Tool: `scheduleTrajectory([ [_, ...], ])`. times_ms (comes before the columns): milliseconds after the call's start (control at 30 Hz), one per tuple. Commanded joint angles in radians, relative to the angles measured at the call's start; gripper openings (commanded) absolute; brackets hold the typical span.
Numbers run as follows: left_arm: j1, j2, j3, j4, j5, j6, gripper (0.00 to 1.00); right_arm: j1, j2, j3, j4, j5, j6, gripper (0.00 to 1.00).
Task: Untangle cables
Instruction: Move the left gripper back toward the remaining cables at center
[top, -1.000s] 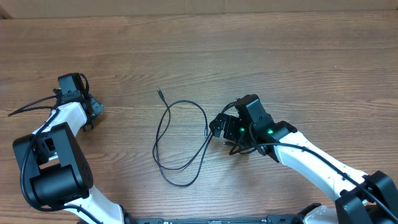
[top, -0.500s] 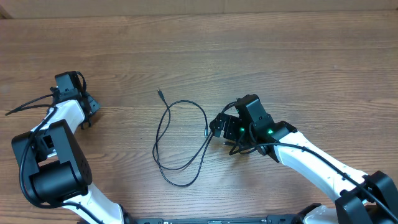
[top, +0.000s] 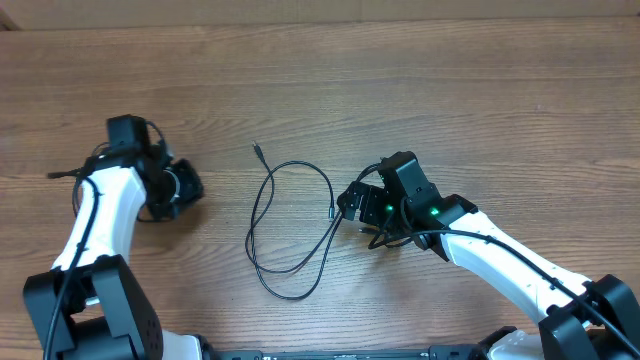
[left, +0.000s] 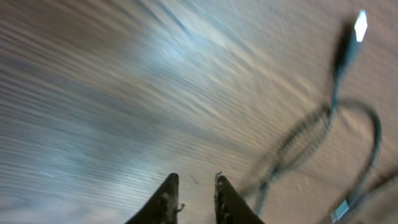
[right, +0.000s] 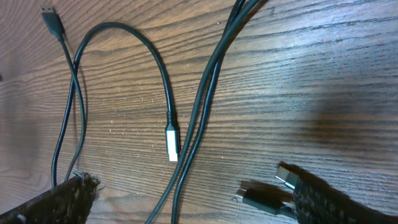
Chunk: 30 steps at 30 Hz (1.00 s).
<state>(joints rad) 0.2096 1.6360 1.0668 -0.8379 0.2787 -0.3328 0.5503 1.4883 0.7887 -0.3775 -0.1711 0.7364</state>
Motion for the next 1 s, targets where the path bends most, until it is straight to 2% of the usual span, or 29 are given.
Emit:
scheduleTrajectory([
  [0, -0.079, 0.02, -0.006, -0.042, 0.078, 0.023, 0.22, 0.004, -0.005, -0.018, 0.006, 0.014, -0.003, 1.0],
  [133, -0.164, 0.031, -0.007, -0.086, 0.062, 0.023, 0.24, 0.004, -0.005, -0.018, 0.006, 0.014, -0.003, 1.0],
  [300, -0.268, 0.031, -0.013, -0.067, 0.01, 0.01, 0.26, 0.004, -0.005, -0.018, 0.006, 0.014, -0.003, 1.0],
  [500, -0.369, 0.031, -0.013, 0.023, 0.01, -0.097, 0.36, 0.004, -0.005, -0.018, 0.006, 0.014, -0.003, 1.0],
  [733, -0.466, 0.031, -0.013, 0.032, -0.006, -0.105, 0.42, 0.004, -0.005, -0.018, 0.006, 0.014, -0.003, 1.0],
  [967, -0.5, 0.031, -0.017, -0.057, -0.175, -0.113, 0.45, 0.004, -0.005, -0.018, 0.006, 0.014, -0.003, 1.0],
])
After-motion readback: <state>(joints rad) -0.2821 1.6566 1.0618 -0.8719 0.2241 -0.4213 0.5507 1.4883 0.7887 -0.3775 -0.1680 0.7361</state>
